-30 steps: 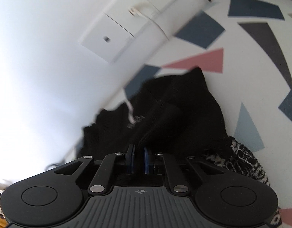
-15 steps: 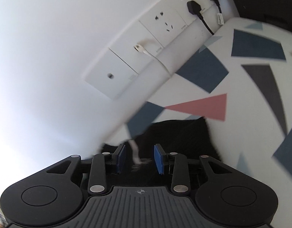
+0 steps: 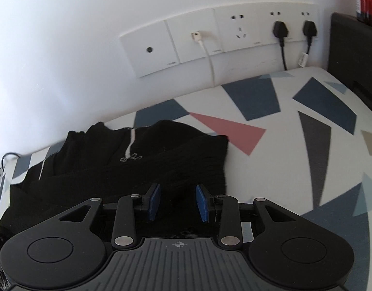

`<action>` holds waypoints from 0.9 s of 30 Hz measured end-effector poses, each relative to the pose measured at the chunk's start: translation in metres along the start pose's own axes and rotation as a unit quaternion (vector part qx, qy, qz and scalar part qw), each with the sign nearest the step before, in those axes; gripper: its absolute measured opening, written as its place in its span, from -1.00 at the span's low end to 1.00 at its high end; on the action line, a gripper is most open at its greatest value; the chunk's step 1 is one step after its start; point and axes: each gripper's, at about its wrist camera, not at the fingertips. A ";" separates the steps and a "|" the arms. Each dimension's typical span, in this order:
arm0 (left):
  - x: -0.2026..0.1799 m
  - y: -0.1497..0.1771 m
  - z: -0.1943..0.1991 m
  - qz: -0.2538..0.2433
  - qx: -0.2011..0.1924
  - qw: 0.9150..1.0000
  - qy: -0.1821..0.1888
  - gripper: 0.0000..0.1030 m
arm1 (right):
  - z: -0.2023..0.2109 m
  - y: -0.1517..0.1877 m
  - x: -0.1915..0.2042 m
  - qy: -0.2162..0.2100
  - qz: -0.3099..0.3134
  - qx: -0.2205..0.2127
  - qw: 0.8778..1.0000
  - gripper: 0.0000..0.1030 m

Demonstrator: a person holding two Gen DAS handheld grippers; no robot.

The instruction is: Fold clothes

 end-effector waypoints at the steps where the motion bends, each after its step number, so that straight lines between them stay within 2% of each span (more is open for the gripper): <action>1: 0.000 0.000 0.000 0.000 0.000 1.000 -0.001 0.96 | 0.000 -0.001 0.003 -0.002 0.004 -0.004 1.000 -0.39; 4: -0.001 -0.001 0.000 0.002 0.001 1.000 -0.004 0.96 | 0.008 -0.005 0.006 -0.007 -0.006 -0.033 0.999 -0.39; 8: 0.000 -0.004 0.004 0.011 0.023 1.000 0.004 0.89 | 0.010 -0.011 0.000 -0.021 -0.036 -0.021 0.999 -0.39; 9: 0.003 -0.006 0.010 0.020 0.028 0.999 0.025 0.84 | 0.010 -0.011 -0.001 -0.024 -0.039 -0.017 0.999 -0.39; 11: 0.010 -0.010 0.023 0.040 0.036 0.996 0.069 0.53 | 0.009 -0.010 -0.003 -0.029 -0.044 -0.011 0.999 -0.39; 14: 0.022 -0.024 0.038 0.079 0.037 0.987 0.136 0.51 | 0.008 -0.008 -0.005 -0.034 -0.048 -0.006 0.998 -0.38; 17: 0.021 -0.050 0.037 0.088 0.021 0.983 0.159 0.51 | 0.005 -0.006 -0.006 -0.037 -0.051 0.000 0.998 -0.38; 20: 0.003 -0.074 0.019 0.075 0.015 0.985 0.153 0.53 | -0.001 -0.006 -0.007 -0.039 -0.066 0.006 0.997 -0.37; 23: -0.019 -0.086 -0.014 0.053 0.045 0.988 0.139 0.50 | -0.004 -0.006 -0.007 -0.041 -0.078 0.006 0.996 -0.37; 24: -0.025 -0.088 -0.023 0.054 0.052 0.988 0.133 0.41 | -0.005 -0.006 -0.006 -0.041 -0.077 0.006 0.996 -0.37; 25: -0.028 -0.090 -0.031 0.061 0.059 0.988 0.129 0.17 | -0.005 -0.007 -0.005 -0.040 -0.074 0.006 0.996 -0.37; 26: -0.030 -0.091 -0.037 0.068 0.069 0.987 0.128 0.07 | -0.005 -0.007 -0.003 -0.039 -0.070 0.006 0.997 -0.37; 27: -0.032 -0.092 -0.042 0.075 0.079 0.986 0.127 0.05 | -0.006 -0.007 -0.002 -0.039 -0.067 0.006 0.997 -0.37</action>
Point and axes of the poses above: each gripper's, at about its wrist camera, not at the fingertips, and z roughly against the way its jaws point, x to its left, y to its underside, and after that the axes turned 10 degrees about z, right-handed
